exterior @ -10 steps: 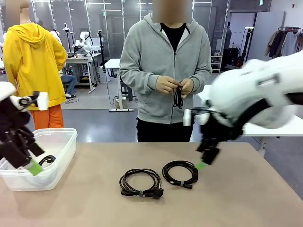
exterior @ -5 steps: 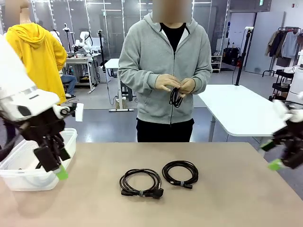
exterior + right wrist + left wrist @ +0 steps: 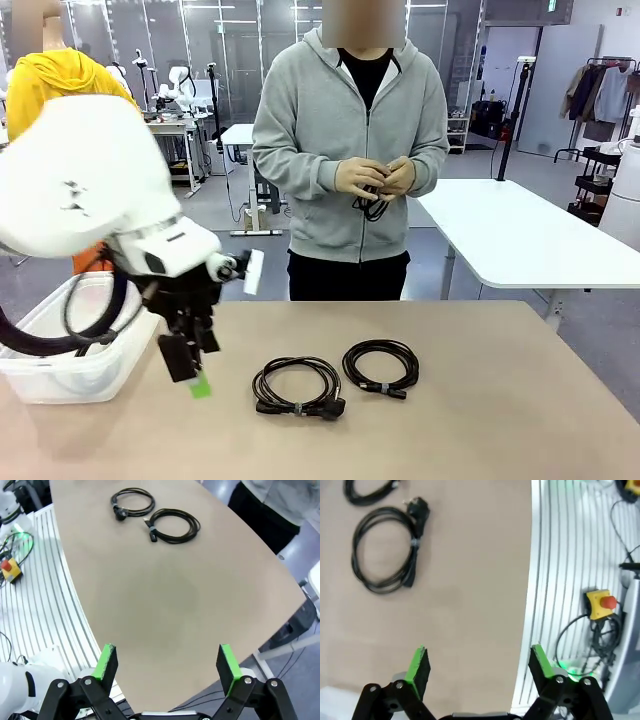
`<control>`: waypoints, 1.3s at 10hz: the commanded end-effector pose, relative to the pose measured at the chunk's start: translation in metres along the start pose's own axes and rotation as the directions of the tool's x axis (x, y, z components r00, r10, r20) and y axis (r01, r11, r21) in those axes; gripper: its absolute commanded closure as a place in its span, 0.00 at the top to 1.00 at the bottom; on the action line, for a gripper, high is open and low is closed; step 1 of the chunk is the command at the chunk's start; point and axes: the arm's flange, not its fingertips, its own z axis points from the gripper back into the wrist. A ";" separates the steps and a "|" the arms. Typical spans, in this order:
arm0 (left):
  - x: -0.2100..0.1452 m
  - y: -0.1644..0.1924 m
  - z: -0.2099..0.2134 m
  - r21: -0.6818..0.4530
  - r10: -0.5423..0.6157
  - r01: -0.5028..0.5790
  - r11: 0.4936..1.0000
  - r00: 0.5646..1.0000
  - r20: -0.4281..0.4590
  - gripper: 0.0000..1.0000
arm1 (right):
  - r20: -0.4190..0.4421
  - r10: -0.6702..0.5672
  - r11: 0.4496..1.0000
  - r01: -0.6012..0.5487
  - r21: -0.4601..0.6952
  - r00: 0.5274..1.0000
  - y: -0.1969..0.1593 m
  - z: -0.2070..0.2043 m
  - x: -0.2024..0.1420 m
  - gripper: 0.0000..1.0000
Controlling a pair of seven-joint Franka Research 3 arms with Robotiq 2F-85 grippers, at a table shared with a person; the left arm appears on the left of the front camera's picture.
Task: Organize and store the cables.
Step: Place the Power Cable into the Organizing box.
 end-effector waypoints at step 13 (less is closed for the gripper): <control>0.064 0.037 -0.052 0.040 -0.103 0.103 0.994 0.995 -0.016 1.00 | 0.026 -0.046 0.999 0.046 0.005 0.999 0.001 0.004 -0.019 1.00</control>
